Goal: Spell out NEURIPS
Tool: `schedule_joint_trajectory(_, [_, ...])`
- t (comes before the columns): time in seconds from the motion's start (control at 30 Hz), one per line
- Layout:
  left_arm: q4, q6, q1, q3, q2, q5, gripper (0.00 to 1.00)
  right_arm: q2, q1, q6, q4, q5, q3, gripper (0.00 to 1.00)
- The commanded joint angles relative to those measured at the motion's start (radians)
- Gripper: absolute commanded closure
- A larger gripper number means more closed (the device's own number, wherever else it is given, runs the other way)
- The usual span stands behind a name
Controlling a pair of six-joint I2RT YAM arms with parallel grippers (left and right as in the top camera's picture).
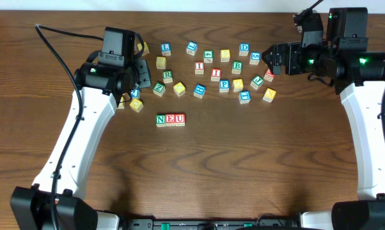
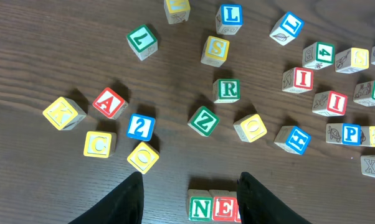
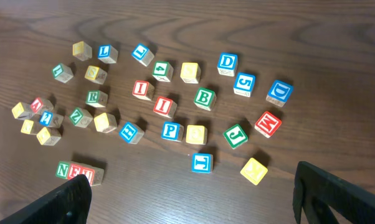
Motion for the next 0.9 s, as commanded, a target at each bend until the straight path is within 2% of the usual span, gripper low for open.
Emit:
schedule_joint_trajectory(0.0, [-0.006,0.017,0.003,0.017,0.008,0.005,0.52,0.003,-0.004,-0.012,-0.001,-0.008,-0.003,0.01])
schedule_joint_trajectory(0.87, [-0.007,0.017,-0.030,0.017,0.021,0.005,0.53,0.003,-0.004,-0.012,-0.001,-0.008,-0.003,0.01])
